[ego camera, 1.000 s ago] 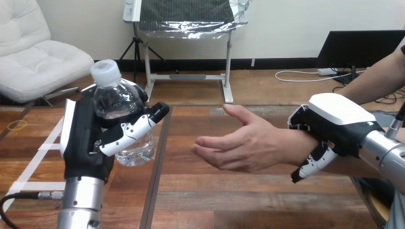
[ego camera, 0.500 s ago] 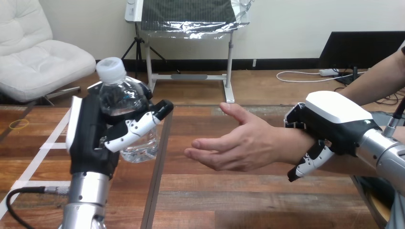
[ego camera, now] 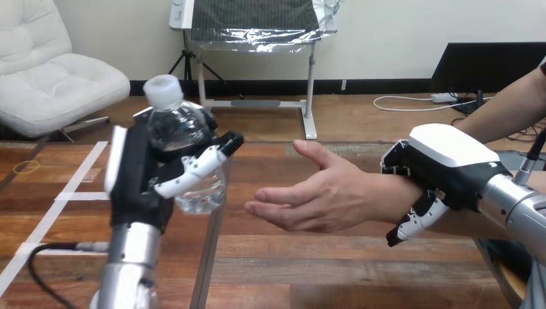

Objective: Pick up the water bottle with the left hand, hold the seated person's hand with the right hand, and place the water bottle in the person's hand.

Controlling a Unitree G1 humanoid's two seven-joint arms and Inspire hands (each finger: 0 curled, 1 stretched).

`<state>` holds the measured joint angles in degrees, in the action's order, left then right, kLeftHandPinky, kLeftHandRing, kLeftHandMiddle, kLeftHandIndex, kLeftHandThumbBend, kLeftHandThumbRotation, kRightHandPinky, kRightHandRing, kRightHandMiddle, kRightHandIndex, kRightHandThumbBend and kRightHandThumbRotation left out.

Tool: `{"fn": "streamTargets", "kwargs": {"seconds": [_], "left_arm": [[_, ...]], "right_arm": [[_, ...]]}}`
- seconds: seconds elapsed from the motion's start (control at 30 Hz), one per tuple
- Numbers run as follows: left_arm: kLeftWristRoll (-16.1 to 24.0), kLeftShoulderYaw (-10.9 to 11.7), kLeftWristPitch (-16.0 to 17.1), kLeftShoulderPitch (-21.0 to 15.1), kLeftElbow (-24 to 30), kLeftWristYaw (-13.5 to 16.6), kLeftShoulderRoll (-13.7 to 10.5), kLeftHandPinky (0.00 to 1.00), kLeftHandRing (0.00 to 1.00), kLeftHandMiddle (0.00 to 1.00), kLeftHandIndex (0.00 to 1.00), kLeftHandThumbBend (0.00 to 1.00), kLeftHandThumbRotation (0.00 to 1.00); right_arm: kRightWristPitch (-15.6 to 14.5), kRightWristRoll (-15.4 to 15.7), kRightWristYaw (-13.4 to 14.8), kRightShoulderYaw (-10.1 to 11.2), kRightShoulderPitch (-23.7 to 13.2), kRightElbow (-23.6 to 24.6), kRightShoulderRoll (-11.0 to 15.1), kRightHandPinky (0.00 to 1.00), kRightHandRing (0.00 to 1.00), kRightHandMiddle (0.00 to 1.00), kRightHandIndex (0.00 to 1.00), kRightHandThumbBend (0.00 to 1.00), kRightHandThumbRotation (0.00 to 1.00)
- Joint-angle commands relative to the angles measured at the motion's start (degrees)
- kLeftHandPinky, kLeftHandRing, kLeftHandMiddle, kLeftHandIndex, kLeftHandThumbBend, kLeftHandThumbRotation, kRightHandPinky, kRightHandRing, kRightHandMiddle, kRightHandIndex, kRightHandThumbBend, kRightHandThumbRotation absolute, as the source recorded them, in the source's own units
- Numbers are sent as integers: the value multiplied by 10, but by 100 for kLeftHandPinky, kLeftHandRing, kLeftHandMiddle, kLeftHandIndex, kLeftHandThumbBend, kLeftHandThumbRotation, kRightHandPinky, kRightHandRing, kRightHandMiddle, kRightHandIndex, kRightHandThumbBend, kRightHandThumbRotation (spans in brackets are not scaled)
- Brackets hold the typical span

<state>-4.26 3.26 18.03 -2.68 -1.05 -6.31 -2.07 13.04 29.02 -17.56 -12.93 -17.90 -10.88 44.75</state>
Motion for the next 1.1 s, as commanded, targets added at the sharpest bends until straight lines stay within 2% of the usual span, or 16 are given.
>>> {"fn": "streamTargets", "kwargs": {"seconds": [0.0,0.17,0.37,0.67,1.07], "left_arm": [[-14,-11,15,-74,-24,-10,12,24,30,35,37,56,0],[-22,-15,11,-92,-47,-18,22,25,31,35,38,56,0],[-23,-18,26,-118,-93,-26,33,26,32,37,39,58,0],[-8,-24,45,-154,-157,-17,51,28,33,39,40,62,0],[-4,-30,95,-206,-261,-20,72,29,34,40,42,66,0]], "right_arm": [[-25,-3,-1,12,-10,-30,-14,19,24,32,35,93,0],[-32,-1,-6,9,-12,-24,-19,19,25,33,35,93,0],[-36,1,-8,7,-18,-23,-27,19,25,33,35,94,0],[-37,1,-14,3,-26,-18,-36,19,25,33,35,94,0],[-61,10,-34,0,-36,1,-48,21,27,35,36,92,1]]}}
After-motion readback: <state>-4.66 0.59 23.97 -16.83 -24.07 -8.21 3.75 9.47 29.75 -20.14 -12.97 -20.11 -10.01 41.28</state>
